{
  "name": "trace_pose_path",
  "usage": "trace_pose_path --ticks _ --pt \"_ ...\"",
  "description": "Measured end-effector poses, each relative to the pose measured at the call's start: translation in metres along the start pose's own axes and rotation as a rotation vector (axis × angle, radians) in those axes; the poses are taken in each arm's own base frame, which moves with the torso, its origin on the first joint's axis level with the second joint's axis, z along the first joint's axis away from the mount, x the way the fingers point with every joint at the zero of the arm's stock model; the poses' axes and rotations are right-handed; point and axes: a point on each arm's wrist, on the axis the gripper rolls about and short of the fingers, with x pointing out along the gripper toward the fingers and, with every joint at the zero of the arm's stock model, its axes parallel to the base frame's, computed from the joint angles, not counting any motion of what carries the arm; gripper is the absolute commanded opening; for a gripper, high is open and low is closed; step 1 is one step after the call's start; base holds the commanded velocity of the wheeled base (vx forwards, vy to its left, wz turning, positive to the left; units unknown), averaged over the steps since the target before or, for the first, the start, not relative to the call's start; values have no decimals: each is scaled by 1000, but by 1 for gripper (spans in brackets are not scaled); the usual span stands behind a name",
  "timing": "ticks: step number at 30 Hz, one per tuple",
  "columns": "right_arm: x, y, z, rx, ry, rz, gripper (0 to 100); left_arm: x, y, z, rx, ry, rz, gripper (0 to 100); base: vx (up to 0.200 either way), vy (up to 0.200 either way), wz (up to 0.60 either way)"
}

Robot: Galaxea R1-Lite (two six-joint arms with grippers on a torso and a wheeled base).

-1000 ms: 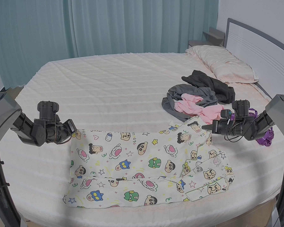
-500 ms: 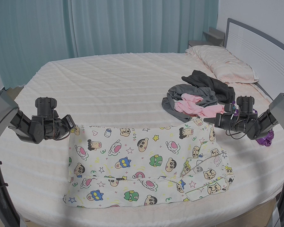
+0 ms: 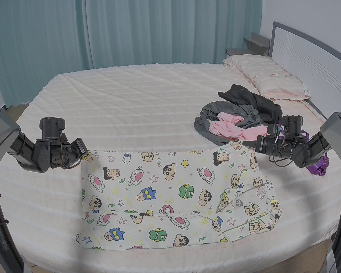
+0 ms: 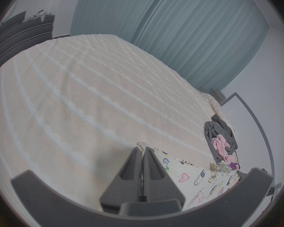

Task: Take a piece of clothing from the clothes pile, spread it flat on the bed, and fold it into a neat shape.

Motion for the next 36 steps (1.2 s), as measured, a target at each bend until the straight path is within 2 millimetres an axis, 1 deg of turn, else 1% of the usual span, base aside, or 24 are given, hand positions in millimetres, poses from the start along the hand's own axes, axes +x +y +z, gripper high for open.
trace_pose_path --ticks 7,13,21,36 --pt "-6 2 -4 5 14 -1 0 -2 1 -8 8 24 8 0 0 0 0" --pt "-17 6 -11 10 30 -4 0 -7 3 -13 11 41 15 0 0 0 0" --pt "-32 16 -19 -1 26 3 0 -18 6 -20 12 55 21 0 0 0 0" --pt "-63 29 -54 -5 50 1 0 -38 12 -36 6 110 26 0 0 0 0"
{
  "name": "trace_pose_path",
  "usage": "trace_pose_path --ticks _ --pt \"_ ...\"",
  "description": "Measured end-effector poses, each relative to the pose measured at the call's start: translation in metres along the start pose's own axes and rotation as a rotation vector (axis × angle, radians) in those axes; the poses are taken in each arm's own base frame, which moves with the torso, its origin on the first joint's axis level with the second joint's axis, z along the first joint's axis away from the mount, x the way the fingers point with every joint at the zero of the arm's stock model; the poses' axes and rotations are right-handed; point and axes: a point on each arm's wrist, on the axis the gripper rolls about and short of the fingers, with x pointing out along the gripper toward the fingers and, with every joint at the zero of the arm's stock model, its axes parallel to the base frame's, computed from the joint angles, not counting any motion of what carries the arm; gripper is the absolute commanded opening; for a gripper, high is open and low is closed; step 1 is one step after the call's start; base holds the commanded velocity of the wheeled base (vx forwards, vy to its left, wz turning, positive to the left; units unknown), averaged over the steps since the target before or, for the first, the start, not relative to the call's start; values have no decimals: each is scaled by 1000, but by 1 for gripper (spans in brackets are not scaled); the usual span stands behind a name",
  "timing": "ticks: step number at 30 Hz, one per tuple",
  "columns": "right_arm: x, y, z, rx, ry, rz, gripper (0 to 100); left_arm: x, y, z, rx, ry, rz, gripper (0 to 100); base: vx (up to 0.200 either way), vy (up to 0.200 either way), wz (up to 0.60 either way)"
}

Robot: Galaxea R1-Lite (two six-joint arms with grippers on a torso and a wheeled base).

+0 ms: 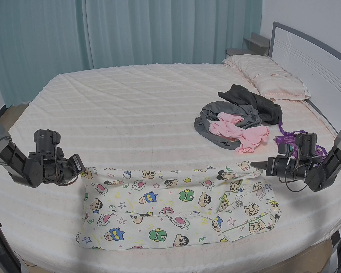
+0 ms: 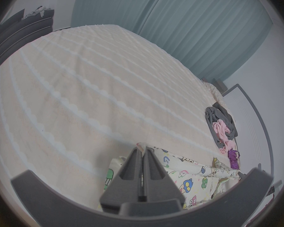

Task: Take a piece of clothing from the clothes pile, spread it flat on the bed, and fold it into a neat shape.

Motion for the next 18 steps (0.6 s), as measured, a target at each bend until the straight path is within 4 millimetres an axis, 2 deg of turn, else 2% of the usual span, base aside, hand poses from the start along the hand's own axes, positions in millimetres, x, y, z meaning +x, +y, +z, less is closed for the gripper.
trace_pose_path --ticks 18 --pt "-17 2 -44 18 31 -9 0 -3 12 -30 3 59 19 0 0 0 0"
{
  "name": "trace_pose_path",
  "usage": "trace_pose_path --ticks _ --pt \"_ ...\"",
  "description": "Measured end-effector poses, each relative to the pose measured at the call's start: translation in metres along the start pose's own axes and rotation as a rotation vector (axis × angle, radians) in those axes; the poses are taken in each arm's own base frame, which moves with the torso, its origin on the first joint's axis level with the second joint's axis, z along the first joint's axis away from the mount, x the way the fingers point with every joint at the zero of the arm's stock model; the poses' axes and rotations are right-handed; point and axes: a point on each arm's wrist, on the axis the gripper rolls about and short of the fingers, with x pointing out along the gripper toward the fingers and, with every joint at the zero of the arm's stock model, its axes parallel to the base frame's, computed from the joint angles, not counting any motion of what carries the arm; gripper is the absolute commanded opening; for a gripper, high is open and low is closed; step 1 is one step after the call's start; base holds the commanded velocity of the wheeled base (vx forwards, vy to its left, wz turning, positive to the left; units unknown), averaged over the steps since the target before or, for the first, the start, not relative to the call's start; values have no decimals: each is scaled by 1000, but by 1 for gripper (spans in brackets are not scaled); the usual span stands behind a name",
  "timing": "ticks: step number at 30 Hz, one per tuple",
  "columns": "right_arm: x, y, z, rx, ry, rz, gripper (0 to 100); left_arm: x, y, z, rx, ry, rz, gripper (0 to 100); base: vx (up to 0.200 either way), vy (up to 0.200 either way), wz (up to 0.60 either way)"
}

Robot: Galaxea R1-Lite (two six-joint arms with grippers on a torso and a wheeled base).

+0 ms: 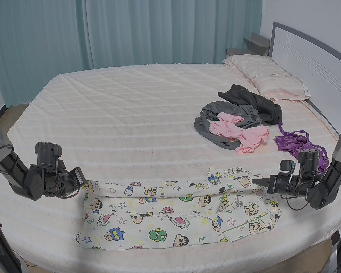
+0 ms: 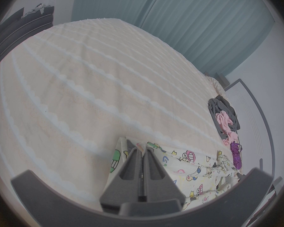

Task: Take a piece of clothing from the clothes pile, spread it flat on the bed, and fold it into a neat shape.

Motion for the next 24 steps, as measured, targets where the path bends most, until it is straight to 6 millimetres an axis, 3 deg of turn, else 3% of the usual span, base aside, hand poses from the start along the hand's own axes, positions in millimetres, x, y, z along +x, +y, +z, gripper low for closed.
trace_pose_path --ticks 11,24 --pt "-10 -3 -29 18 26 -18 0 -7 12 -24 -3 42 3 0 0 0 0" --pt "-15 -8 -46 18 9 -32 0 -11 19 -38 -14 100 7 0 0 0 0"
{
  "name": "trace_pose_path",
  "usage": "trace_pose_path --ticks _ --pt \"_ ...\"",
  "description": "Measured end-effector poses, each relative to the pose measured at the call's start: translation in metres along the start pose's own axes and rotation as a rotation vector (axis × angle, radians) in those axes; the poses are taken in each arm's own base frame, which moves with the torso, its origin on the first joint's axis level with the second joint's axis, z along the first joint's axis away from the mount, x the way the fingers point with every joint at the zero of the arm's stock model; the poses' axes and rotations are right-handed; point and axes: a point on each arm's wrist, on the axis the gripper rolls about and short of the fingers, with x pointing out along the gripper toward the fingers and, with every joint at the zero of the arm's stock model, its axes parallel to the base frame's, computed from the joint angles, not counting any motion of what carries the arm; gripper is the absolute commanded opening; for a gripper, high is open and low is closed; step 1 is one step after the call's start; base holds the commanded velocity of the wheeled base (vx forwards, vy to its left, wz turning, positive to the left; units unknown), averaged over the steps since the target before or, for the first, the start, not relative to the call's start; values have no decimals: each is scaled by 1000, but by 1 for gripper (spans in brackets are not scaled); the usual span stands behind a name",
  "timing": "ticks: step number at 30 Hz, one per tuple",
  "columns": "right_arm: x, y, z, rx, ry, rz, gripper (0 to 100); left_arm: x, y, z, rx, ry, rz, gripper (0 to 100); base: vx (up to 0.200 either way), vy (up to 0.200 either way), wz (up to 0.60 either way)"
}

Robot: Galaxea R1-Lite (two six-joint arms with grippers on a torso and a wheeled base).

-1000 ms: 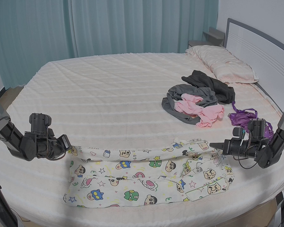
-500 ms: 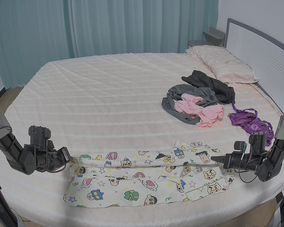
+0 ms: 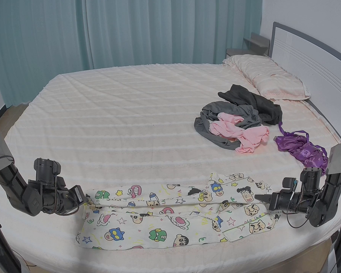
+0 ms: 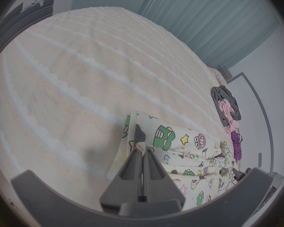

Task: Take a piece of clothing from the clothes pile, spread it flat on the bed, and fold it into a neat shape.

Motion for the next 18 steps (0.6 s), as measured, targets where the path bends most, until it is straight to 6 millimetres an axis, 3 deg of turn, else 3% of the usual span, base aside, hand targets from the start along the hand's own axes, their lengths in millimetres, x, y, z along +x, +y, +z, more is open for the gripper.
trace_pose_path --ticks 10,11,18 --pt "-6 -9 -14 36 13 -30 0 0 4 -7 -6 26 13 0 0 0 0" --pt "-6 -10 -14 39 15 -32 100 0 4 -7 -6 27 13 100 0 0 0" --pt "-9 -12 -16 58 18 -43 100 -2 7 -11 -9 32 18 100 0 0 0"
